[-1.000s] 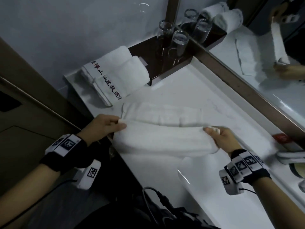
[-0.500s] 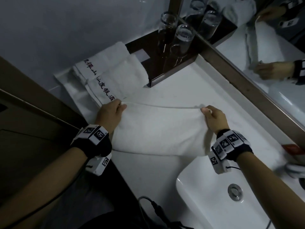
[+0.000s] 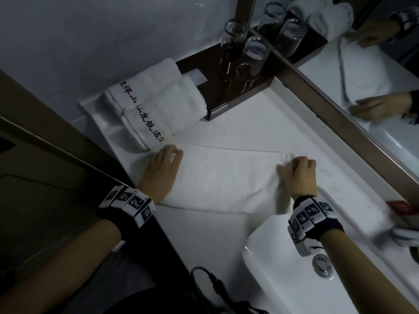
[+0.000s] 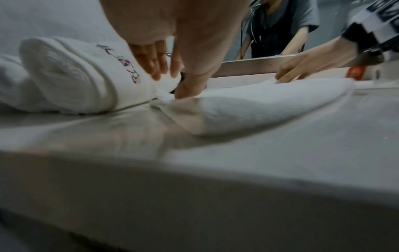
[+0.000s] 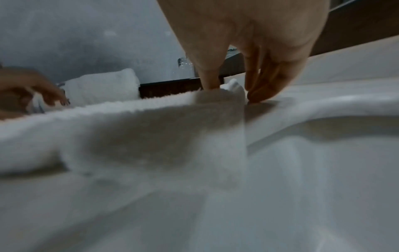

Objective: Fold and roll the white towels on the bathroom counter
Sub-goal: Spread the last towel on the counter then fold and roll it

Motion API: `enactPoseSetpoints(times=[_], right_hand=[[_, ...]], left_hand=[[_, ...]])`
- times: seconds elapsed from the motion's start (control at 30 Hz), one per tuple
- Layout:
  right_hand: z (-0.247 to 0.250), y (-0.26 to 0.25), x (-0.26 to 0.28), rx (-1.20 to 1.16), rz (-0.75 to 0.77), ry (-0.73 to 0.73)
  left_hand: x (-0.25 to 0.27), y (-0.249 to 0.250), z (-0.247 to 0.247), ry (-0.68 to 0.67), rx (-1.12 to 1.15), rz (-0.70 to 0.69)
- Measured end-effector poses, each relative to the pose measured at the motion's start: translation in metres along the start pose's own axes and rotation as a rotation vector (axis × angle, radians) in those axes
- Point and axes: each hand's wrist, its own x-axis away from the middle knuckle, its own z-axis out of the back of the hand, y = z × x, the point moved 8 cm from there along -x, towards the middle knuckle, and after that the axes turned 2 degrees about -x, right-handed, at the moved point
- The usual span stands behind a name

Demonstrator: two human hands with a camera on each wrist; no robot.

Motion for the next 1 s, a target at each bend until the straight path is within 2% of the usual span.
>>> enactPoseSetpoints(times=[0.07,0.13,0.2,0.3,0.37,0.53,0.6,0.67,0.77,0.83,0.9,1.0], right_hand=[[-0.001,0.003,0.007,-0.032,-0.036,-0.044],[-0.006,0.006,0.013,-0.049,-0.100,-0.142],[-0.012,0.009,0.020,0.024,-0.189,-0.256],[-0.020,0.002,0.027,0.152,-0.150,-0.361],[-0.018,-0.003,0.029,0.107,-0.121,-0.359],[0.006,-0.010,0.036,-0.193,-0.075,-0.248],[0.012,-0.011,0.040,-0.238,-0.042,-0.251],[0.010,-0.011,0.046,-0.220,-0.015,-0.302],[0.002,-0.009,0.053,-0.123,0.019,-0.305],[-0.005,-0.006,0.059,-0.109,-0.010,-0.307],[-0.009,-0.002,0.065,-0.130,-0.032,-0.310],[-0.009,0.002,0.071,-0.199,-0.050,-0.329]], left_hand=[[0.016,0.016,-0.011,-0.025,0.115,-0.080],[0.032,0.022,-0.025,-0.109,0.148,-0.115],[0.042,0.018,-0.035,-0.184,0.153,-0.089],[0.051,0.015,-0.043,-0.219,0.107,-0.061],[0.057,0.015,-0.042,-0.193,0.127,-0.043],[0.069,0.014,-0.035,-0.166,0.110,-0.062],[0.070,0.011,-0.034,-0.165,0.187,-0.054],[0.069,-0.004,-0.036,-0.158,0.362,0.131],[0.065,-0.031,-0.028,-0.023,0.638,0.531],[0.055,-0.042,-0.026,-0.034,0.737,0.684],[0.040,-0.046,-0.028,-0.144,0.790,0.736],[0.020,-0.036,-0.026,-0.314,0.717,0.600]])
